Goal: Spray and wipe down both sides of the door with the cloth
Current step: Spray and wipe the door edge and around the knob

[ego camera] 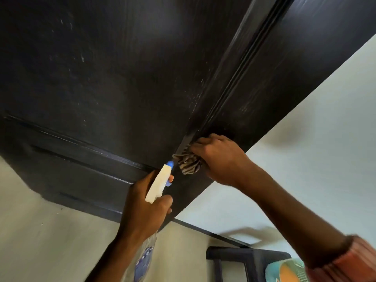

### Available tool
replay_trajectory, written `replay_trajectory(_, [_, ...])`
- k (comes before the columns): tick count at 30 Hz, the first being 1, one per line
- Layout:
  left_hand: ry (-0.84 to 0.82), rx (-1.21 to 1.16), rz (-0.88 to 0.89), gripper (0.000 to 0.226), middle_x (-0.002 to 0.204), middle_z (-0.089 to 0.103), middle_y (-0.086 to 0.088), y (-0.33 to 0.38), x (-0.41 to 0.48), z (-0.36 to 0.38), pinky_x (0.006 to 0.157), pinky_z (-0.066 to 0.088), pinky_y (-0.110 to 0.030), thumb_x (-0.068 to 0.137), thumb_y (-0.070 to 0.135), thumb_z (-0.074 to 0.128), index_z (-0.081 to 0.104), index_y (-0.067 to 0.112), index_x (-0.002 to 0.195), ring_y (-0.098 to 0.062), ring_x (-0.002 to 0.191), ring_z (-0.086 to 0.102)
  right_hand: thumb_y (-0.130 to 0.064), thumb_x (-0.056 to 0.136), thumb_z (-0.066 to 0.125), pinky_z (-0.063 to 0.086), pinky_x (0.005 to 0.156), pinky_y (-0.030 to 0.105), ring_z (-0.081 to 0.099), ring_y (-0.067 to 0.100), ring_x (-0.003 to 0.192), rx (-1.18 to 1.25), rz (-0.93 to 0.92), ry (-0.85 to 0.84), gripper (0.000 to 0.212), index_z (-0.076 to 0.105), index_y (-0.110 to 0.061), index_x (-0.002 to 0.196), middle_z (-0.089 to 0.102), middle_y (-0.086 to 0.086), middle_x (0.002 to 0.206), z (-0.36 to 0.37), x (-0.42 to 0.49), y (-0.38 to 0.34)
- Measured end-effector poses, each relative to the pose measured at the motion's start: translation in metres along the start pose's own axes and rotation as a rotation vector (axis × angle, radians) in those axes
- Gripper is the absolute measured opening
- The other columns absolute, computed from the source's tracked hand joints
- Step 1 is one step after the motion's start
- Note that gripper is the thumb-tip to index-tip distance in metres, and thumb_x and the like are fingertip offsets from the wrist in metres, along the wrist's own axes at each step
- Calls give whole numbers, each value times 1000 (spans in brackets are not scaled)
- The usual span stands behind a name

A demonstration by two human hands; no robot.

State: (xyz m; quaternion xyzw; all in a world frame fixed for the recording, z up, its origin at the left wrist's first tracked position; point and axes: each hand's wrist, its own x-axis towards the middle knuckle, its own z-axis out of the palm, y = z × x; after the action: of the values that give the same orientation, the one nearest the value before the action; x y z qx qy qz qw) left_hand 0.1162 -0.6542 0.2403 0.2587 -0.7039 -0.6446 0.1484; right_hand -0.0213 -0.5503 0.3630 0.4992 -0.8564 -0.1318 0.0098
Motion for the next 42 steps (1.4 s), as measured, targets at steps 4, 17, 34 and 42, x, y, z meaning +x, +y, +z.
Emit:
replay_trajectory(4, [12,26,19,40,100,66,-7,9,3,-1,62,60,-31,81,9,73,62,15,119,-25,67,64,-20,92,58,47,85,27,61,23,101,317,65,293,36,57,-20,128,63,3,123,11,-52,6])
replay_trajectory(17, [-48,5,33,50,98,68,-2,19,-6,27,57,57,-26,64,33,62,64,21,112,-28,67,65,-34,92,40,43,73,15,58,14,90,421,27,469,42,62,-14,122,67,3,117,43,-81,58])
replay_trajectory(34, [90,-10,17,37,77,60,5,16,-14,35,45,47,-10,81,3,72,52,35,84,-10,58,66,-28,88,60,50,60,29,61,29,78,61,14,554,37,66,-7,119,72,10,111,63,-55,69])
replay_trajectory(42, [47,-33,26,26,83,65,4,19,-14,41,49,51,-16,63,29,64,59,32,88,-19,60,66,-16,95,57,37,66,13,62,18,73,550,359,557,33,59,-12,127,68,8,90,88,-79,51])
